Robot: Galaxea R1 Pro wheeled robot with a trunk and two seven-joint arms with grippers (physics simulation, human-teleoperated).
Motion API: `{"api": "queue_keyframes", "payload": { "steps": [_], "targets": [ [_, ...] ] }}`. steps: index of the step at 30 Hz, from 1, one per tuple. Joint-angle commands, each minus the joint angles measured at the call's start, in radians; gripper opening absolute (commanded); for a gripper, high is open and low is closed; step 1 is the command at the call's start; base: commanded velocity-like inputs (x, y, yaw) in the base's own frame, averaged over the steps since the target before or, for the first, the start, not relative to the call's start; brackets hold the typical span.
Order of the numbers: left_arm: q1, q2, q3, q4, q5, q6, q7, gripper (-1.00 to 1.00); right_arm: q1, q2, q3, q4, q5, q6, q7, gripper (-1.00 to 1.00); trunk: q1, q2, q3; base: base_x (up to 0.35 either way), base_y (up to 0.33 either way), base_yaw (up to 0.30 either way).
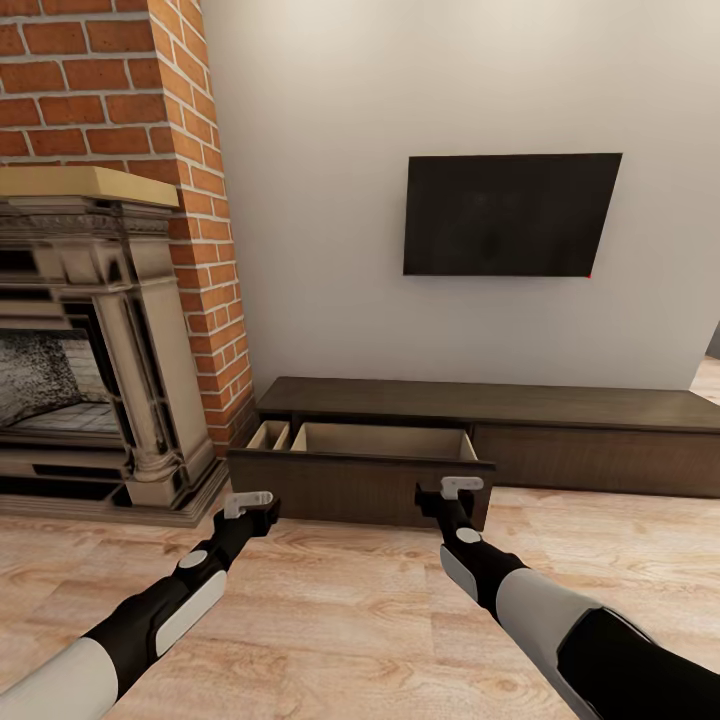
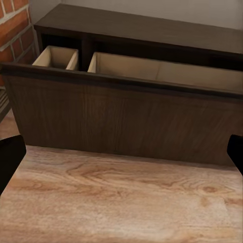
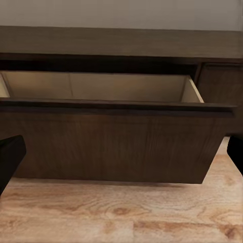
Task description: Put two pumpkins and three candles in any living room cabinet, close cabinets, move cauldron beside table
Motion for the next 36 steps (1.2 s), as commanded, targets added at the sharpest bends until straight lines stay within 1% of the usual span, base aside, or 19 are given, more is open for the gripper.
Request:
{"api": "queue_keyframes", "payload": {
  "steps": [1,9,10,12,15,17,21,26,34,36],
  "targets": [
    [-0.002,0.002,-0.009,-0.001,0.011,-0.008,0.008,1.0,-0.001,0.0,0.009,0.0,-0.007,-0.003,-0.005,1.0,0.0,-0.001,-0.001,0.0,0.0,0.0],
    [-0.002,0.003,-0.011,0.0,0.012,-0.009,0.004,1.0,0.006,0.002,0.009,0.0,-0.007,-0.013,-0.005,1.0,0.0,-0.001,-0.001,0.0,0.0,0.0],
    [-0.002,0.003,-0.013,-0.001,0.012,-0.009,-0.006,1.0,0.008,0.002,0.009,0.0,-0.006,-0.015,-0.005,1.0,0.0,-0.001,-0.001,0.0,0.0,0.0],
    [-0.002,0.003,-0.028,0.0,0.01,-0.009,-0.06,1.0,0.01,0.002,0.009,0.0,-0.007,-0.017,-0.005,1.0,0.0,-0.001,-0.001,0.0,0.0,0.0],
    [-0.002,0.004,-0.036,0.0,0.009,-0.01,-0.126,1.0,0.011,0.002,0.009,0.003,-0.006,-0.02,-0.005,1.0,0.0,-0.001,-0.001,0.0,0.0,0.0],
    [-0.002,0.004,-0.038,0.0,0.01,-0.011,-0.149,1.0,0.011,0.002,0.009,0.011,-0.006,-0.03,-0.005,1.0,0.0,-0.001,-0.001,0.0,0.0,0.0],
    [-0.001,0.005,-0.039,0.001,0.01,-0.012,-0.158,1.0,0.011,0.002,0.009,0.018,-0.005,-0.05,-0.005,1.0,0.0,-0.001,-0.001,0.0,0.0,0.0],
    [-0.002,0.005,-0.036,0.001,0.011,-0.012,-0.158,1.0,0.011,0.003,0.01,0.02,-0.005,-0.053,-0.005,1.0,0.0,-0.001,-0.001,0.0,0.0,0.0],
    [-0.002,0.005,-0.034,0.001,0.011,-0.017,-0.157,1.0,0.011,0.003,0.011,0.02,-0.004,-0.054,-0.005,1.0,0.031,-0.057,-0.026,0.0,0.0,0.0],
    [-0.002,0.005,-0.034,0.003,0.011,-0.035,-0.157,1.0,0.011,0.003,0.011,0.02,-0.004,-0.054,-0.005,1.0,0.038,-0.071,-0.032,0.0,0.0,0.0]
  ]
}}
